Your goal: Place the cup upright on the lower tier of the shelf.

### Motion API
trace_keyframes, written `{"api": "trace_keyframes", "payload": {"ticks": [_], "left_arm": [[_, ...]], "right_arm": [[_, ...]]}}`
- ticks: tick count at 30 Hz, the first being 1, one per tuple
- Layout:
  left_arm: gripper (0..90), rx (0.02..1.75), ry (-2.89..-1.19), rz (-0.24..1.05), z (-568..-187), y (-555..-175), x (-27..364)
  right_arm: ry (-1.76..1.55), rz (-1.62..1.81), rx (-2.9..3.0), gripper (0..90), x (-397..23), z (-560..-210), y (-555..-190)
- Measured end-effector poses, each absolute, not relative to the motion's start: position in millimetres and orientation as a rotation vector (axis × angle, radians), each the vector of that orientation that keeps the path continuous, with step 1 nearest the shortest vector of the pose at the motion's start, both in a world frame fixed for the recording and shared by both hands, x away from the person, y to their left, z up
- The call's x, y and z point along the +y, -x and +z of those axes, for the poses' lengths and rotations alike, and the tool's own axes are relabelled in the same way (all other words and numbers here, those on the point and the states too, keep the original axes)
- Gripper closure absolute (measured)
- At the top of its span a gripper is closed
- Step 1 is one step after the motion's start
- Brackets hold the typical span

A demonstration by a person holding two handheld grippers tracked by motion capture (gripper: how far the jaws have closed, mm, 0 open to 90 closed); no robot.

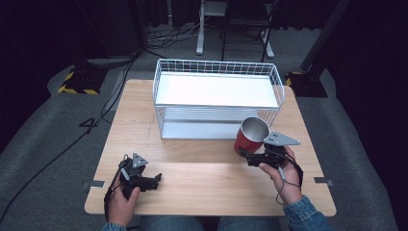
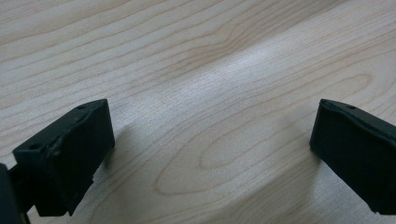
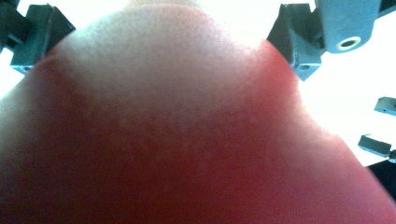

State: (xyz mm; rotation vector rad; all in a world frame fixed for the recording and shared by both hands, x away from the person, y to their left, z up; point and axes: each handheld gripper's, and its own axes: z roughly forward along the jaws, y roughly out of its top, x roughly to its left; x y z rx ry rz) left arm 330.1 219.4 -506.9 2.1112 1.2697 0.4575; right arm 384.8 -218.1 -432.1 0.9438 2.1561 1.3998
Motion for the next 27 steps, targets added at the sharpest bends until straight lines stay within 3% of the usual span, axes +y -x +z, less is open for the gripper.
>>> {"api": "trace_keyframes", "payload": {"ticks": [27], "left_arm": [[0.1,1.267,-2.111,0.455,-506.9,-330.8,219.2]], "right_arm": [[-0.916,1.360,2.255,16.6,-160.9,-450.1,-436.4]]}}
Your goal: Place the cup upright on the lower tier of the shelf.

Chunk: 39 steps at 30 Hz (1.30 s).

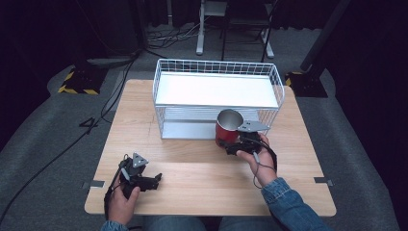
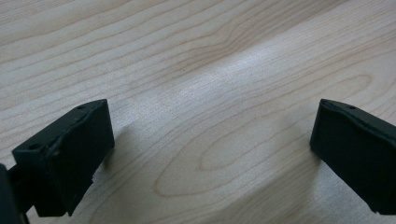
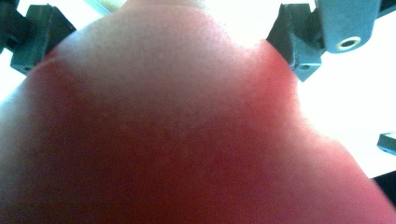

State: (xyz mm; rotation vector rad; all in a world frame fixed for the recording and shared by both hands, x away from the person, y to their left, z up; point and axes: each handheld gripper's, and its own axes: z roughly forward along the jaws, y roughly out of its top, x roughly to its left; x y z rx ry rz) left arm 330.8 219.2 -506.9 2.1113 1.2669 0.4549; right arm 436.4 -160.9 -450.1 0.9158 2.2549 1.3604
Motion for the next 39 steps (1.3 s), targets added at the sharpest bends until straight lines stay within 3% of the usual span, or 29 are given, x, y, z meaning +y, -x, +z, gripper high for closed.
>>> {"api": "trace_keyframes", "payload": {"ticks": [39], "left_arm": [[0.0,1.267,-2.112,0.456,-506.9,-330.8,219.2]], "right_arm": [[-0.972,1.324,2.178,16.6,-109.0,-479.4,-503.8]]}}
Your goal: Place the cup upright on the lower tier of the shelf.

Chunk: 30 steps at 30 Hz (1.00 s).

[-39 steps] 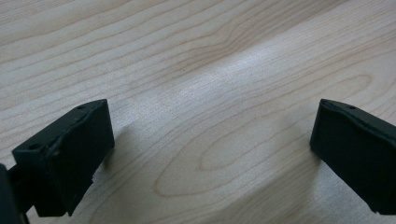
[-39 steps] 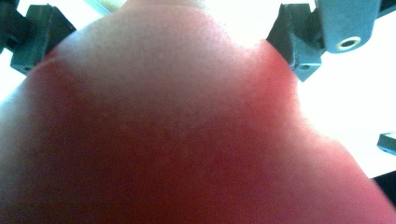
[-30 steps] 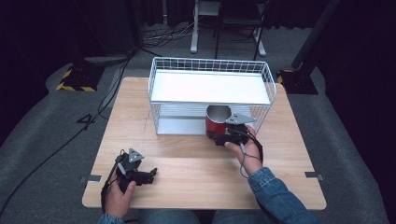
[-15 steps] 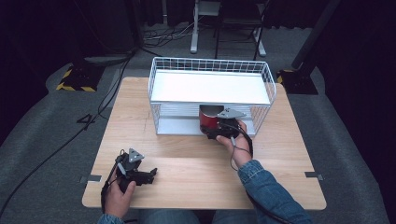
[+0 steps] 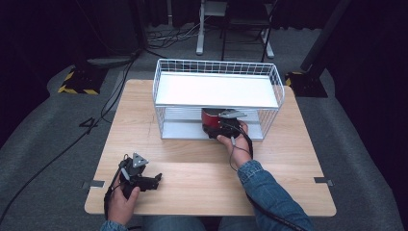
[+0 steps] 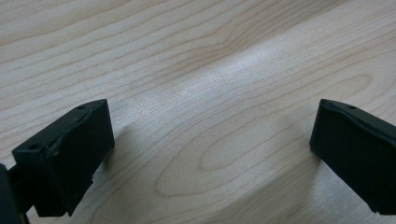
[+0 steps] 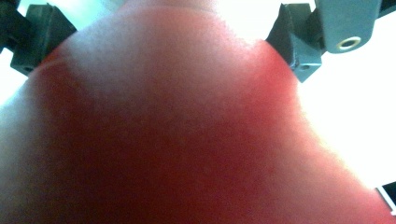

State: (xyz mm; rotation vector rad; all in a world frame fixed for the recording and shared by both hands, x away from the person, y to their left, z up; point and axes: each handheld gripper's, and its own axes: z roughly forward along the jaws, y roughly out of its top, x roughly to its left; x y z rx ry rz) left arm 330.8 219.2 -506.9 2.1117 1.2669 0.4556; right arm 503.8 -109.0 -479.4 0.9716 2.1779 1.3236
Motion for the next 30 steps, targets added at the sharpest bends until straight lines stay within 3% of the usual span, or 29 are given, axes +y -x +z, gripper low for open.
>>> {"api": "trace_keyframes", "payload": {"ticks": [30], "left_arm": [[0.0,1.267,-2.111,0.456,-506.9,-330.8,219.2]], "right_arm": [[-0.998,1.300,2.170,15.7,-108.9,-484.3,-508.0]]}}
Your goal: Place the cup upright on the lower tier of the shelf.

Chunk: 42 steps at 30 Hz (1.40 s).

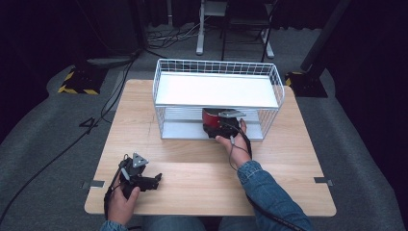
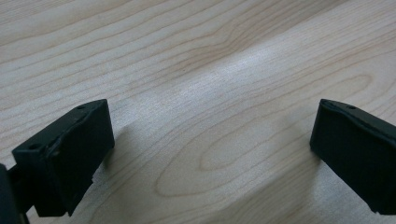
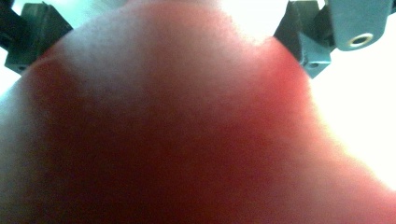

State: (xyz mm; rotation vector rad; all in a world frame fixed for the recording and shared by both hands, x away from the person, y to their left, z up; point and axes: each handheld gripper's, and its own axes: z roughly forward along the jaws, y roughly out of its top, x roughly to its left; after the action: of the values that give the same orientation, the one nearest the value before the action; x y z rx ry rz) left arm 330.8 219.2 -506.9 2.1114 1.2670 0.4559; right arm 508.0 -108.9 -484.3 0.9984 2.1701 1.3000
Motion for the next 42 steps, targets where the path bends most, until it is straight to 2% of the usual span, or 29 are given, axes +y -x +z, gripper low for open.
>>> {"api": "trace_keyframes", "payload": {"ticks": [21,42], "left_arm": [[0.0,1.266,-2.111,0.451,-506.9,-331.9,218.6],[0.1,1.261,-2.111,0.451,-507.0,-331.9,218.1]], "right_arm": [[-1.039,1.291,2.177,15.8,-135.5,-474.8,-476.4],[-1.030,1.339,2.202,15.8,-191.8,-436.9,-422.1]]}}
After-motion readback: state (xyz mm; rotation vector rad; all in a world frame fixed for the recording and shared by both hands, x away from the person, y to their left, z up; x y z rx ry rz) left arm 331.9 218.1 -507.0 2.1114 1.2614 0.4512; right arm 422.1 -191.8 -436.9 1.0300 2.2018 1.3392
